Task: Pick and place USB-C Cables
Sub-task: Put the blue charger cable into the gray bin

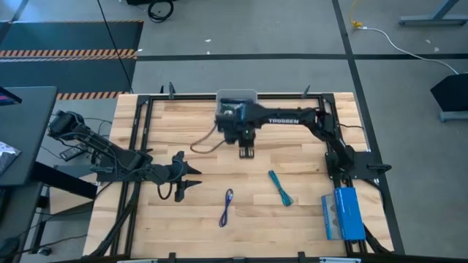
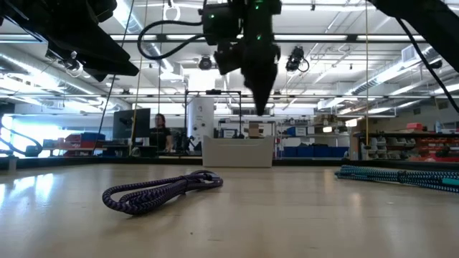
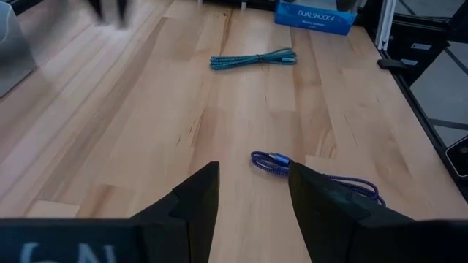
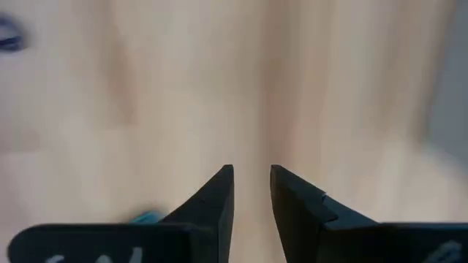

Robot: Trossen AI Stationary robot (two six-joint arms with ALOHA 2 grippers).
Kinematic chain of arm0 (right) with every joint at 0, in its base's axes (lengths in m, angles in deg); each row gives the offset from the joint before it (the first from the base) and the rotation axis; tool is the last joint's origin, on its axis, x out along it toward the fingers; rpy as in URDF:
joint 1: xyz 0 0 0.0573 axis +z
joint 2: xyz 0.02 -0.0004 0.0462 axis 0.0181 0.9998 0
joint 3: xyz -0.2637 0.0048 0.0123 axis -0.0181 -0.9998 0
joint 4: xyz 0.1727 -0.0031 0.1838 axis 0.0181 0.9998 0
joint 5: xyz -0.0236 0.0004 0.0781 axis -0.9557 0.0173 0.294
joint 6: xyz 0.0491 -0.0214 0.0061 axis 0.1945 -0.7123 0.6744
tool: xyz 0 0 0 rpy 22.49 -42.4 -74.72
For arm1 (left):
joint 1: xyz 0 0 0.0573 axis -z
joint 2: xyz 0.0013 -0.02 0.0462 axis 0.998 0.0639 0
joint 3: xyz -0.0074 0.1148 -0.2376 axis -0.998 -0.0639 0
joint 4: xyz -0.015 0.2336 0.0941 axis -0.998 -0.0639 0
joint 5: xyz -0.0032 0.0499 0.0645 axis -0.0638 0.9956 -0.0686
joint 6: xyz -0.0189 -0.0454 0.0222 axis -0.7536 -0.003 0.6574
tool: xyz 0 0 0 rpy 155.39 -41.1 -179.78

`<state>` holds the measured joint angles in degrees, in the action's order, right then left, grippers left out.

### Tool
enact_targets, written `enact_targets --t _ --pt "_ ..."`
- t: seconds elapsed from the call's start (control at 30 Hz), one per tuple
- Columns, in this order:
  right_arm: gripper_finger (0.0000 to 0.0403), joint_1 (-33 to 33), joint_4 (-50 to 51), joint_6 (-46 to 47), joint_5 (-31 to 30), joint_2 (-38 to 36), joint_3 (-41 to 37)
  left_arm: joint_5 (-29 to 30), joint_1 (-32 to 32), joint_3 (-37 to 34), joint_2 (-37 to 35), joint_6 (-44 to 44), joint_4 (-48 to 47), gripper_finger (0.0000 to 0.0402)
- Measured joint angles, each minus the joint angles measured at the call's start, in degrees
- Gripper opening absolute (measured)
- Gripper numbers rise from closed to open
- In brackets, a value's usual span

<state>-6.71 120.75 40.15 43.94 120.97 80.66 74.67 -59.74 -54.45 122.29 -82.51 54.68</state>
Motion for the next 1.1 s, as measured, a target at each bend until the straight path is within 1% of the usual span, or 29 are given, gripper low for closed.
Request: enact_targets --t 0.1,0.2,0.3,0.4,0.53,0.6,0.73,0.9,1.1 --pt "0.0096 3.7 4.9 9.4 3.8 0.0 0.0 0.0 0.0 0.0 0.0 0.0 -0.1 0.0172" --pt "0.0094 7.4 8.0 16.4 4.1 0.0 0.0 0.0 0.0 0.0 0.0 0.3 -0.2 0.0172" --pt "0.0094 10.7 8.5 22.0 4.1 0.0 0.0 0.0 0.0 0.0 0.0 0.4 -0.4 0.0172" --pt "0.0094 13.5 8.5 27.1 2.9 0.0 0.0 0.0 0.0 0.0 0.0 0.5 -1.3 0.0172" --pt "0.0094 16.6 9.0 33.5 -1.2 0.0 -0.1 0.0 0.0 0.0 0.0 0.5 -2.2 0.0172" --pt "0.0093 17.8 9.1 36.2 -3.3 0.0 -0.2 0.0 0.0 0.0 0.0 0.6 -2.6 0.0172" --pt "0.0093 19.4 9.1 39.5 -4.6 0.0 -2.0 0.0 0.0 0.0 0.0 1.8 -2.5 0.0172" --pt "0.0095 20.6 9.2 46.1 -4.8 0.0 -6.4 -0.4 0.0 0.0 0.0 2.5 -2.5 0.0172" --pt "0.0101 20.9 9.0 52.0 -3.4 -1.0 -11.6 -4.1 0.5 0.0 0.0 2.3 -5.3 0.0172"
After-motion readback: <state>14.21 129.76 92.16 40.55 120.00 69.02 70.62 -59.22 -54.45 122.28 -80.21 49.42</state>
